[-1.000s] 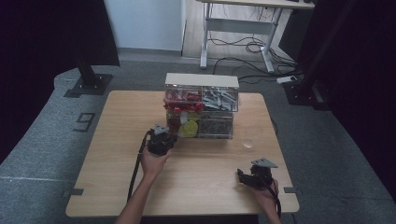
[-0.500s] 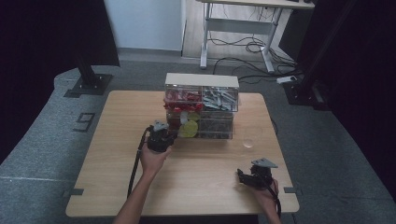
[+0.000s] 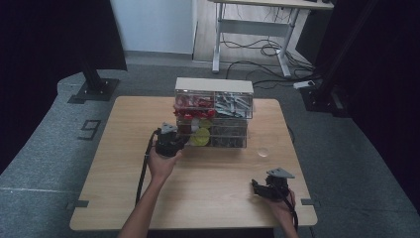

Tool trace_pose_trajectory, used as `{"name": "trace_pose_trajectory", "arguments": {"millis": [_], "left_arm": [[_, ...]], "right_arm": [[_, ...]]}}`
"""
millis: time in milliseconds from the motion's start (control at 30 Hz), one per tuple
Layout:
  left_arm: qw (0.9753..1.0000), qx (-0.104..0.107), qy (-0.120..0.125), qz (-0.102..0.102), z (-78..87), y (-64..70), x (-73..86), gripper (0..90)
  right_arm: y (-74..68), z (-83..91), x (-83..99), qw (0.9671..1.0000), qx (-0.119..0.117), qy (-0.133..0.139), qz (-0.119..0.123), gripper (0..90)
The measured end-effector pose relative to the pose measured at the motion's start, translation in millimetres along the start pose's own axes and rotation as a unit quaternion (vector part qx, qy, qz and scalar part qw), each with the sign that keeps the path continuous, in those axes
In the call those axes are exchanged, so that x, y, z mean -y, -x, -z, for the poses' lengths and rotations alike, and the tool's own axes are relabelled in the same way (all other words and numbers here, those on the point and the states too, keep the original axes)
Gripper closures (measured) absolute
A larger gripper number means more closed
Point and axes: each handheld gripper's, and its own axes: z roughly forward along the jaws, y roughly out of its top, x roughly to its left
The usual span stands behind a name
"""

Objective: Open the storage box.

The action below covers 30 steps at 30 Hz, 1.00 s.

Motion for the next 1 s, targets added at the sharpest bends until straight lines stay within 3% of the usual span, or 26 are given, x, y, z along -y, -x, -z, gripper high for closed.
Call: {"name": "trace_pose_trajectory", "arguments": {"millis": [467, 1000], "left_arm": [[1.0, -0.004, 0.006, 0.001, 1.4, -1.1, -13.6, 90.0], [0.9999, -0.01, 0.012, -0.005, -0.3, -1.2, -40.4, 90.0]], "right_arm": [[0.4, -0.1, 0.0, 1.0, 0.0, 0.001, 0.002, 20.9], [0.4, 0.3, 0.1, 1.0, 0.001, 0.001, 0.0, 21.7]]}}
